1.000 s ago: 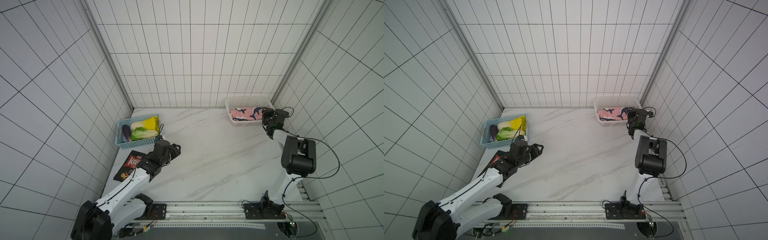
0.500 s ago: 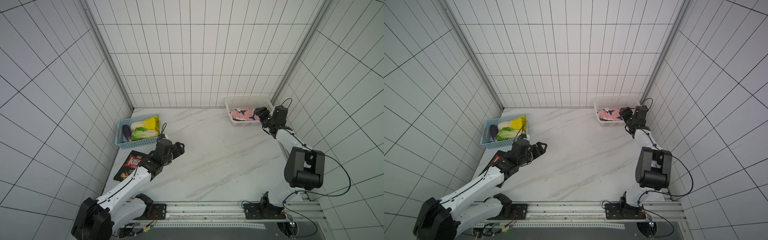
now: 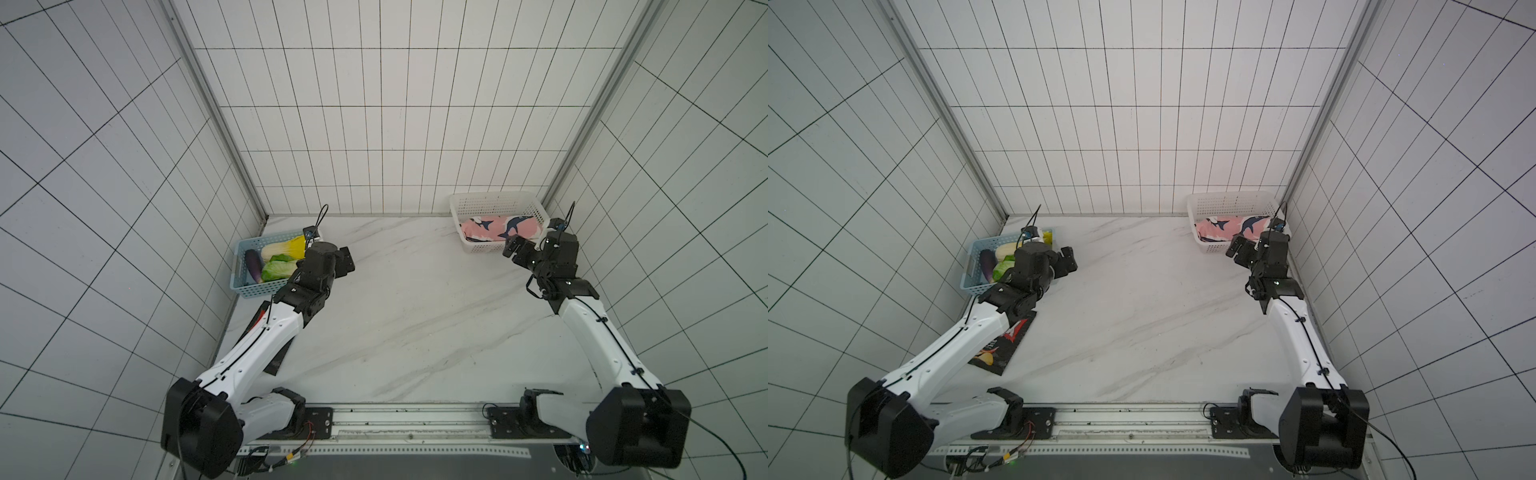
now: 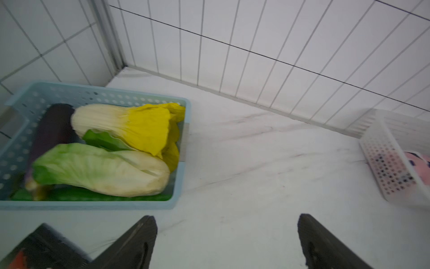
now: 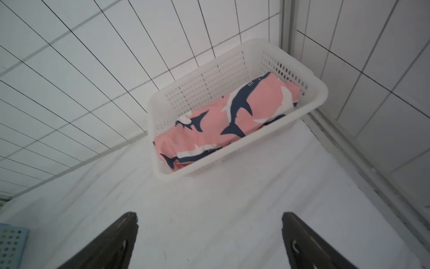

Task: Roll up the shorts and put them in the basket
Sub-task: Reset both arms

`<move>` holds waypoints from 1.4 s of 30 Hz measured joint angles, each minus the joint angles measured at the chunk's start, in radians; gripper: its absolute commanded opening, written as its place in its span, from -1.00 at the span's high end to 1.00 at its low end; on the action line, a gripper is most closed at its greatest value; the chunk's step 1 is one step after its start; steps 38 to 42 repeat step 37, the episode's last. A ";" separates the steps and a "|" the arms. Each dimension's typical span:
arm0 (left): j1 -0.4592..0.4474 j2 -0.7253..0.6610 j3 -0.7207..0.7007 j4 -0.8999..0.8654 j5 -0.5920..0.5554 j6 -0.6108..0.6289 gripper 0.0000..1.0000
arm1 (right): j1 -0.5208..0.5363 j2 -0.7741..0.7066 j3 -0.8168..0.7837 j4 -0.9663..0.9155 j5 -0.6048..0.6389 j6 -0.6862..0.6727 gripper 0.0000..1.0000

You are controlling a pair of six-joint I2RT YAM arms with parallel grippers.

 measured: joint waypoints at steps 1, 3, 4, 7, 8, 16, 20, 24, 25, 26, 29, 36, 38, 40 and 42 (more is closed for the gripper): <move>0.035 -0.008 -0.039 0.040 -0.014 0.034 -0.97 | 0.000 -0.009 -0.043 0.018 0.026 -0.020 -0.98; 0.114 -0.003 -0.115 0.121 -0.035 0.085 -0.97 | 0.000 -0.026 -0.153 0.074 0.095 -0.067 -0.98; 0.143 0.009 -0.136 0.147 -0.041 0.099 -0.96 | 0.000 -0.031 -0.198 0.105 0.122 -0.088 -0.98; 0.228 0.085 -0.183 0.250 -0.052 0.127 -0.93 | -0.015 -0.035 -0.326 0.226 0.182 -0.141 -0.98; 0.244 0.118 -0.205 0.310 -0.055 0.143 -0.92 | -0.028 -0.028 -0.357 0.271 0.193 -0.152 -0.98; 0.256 0.318 -0.378 0.742 -0.014 0.260 -0.87 | -0.066 0.190 -0.514 0.755 0.178 -0.231 -0.98; 0.274 0.395 -0.462 1.022 0.020 0.283 -0.94 | -0.066 0.370 -0.607 1.000 0.111 -0.274 -0.98; 0.321 0.409 -0.451 1.051 0.095 0.283 -0.96 | -0.067 0.369 -0.541 0.952 0.080 -0.291 -0.98; 0.327 0.408 -0.448 1.047 0.100 0.282 -0.97 | -0.066 0.369 -0.520 0.953 0.078 -0.293 -0.98; 0.328 0.408 -0.448 1.051 0.106 0.282 -0.97 | -0.065 0.368 -0.505 0.972 0.079 -0.298 -0.98; 0.321 0.407 -0.448 1.053 0.113 0.282 -0.96 | -0.055 0.364 -0.492 0.979 0.085 -0.313 -0.98; 0.309 0.407 -0.447 1.048 0.108 0.283 -0.96 | -0.059 0.365 -0.491 0.948 0.061 -0.320 -0.98; 0.308 0.407 -0.447 1.048 0.107 0.283 -0.96 | -0.060 0.365 -0.491 0.946 0.059 -0.320 -0.98; 0.308 0.407 -0.447 1.048 0.107 0.283 -0.96 | -0.060 0.365 -0.491 0.946 0.059 -0.320 -0.98; 0.308 0.407 -0.447 1.048 0.107 0.283 -0.96 | -0.060 0.365 -0.491 0.946 0.059 -0.320 -0.98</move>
